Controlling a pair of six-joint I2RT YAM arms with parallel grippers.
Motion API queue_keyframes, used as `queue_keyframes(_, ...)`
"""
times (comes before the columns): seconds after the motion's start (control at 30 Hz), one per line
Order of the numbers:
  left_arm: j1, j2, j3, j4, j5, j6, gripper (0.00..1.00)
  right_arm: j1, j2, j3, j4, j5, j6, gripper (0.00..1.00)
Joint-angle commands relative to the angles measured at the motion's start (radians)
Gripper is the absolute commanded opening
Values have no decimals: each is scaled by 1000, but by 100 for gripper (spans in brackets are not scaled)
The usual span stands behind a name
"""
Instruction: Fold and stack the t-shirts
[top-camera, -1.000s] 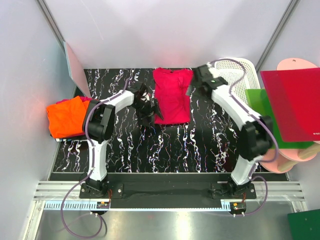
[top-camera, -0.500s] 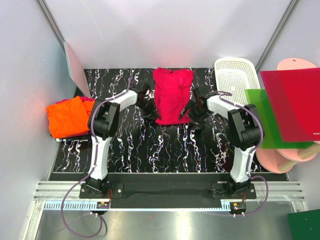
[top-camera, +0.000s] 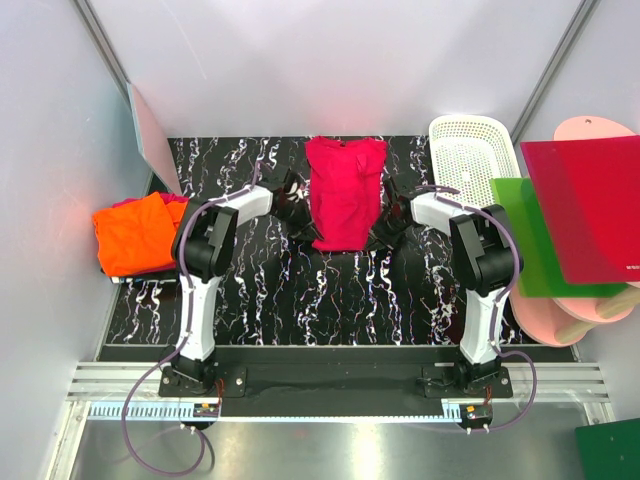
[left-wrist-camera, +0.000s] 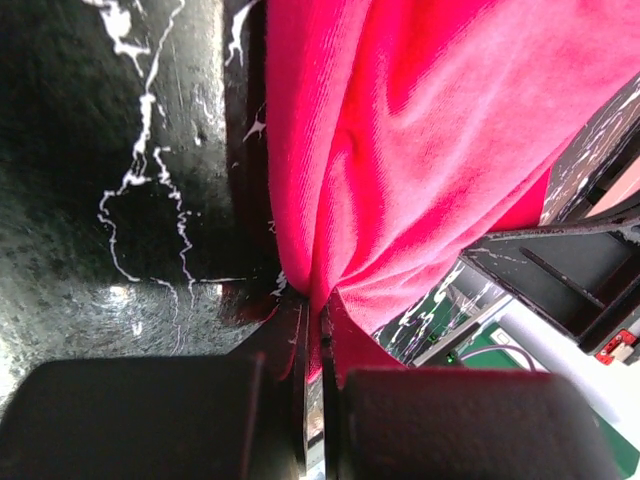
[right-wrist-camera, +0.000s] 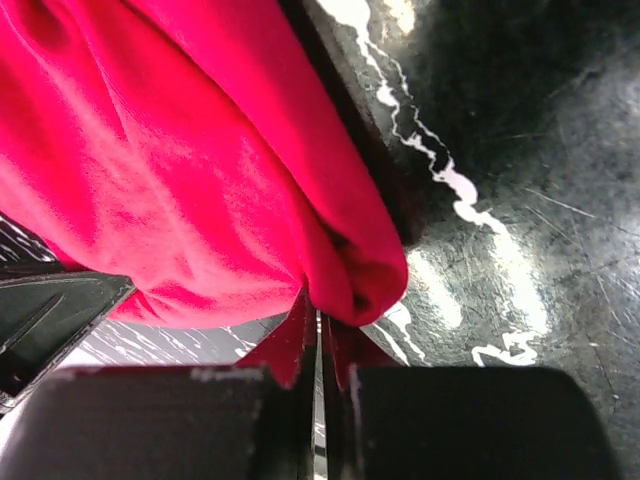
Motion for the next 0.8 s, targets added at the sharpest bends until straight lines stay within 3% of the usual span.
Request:
queue_keyframes(0.0,-10,-28,-77,-42,-69,32,0,5,-49,-43,34,-16,-30,0)
queue_keyframes(0.53,-50,-349,-413,-85,17,55,0,6,-329,-237,-38,-145,-51,0)
queue_keyframes(0.77,-50,-427,-283,-192,32,60,0,8,-385,-100,-119,-120,-87,0)
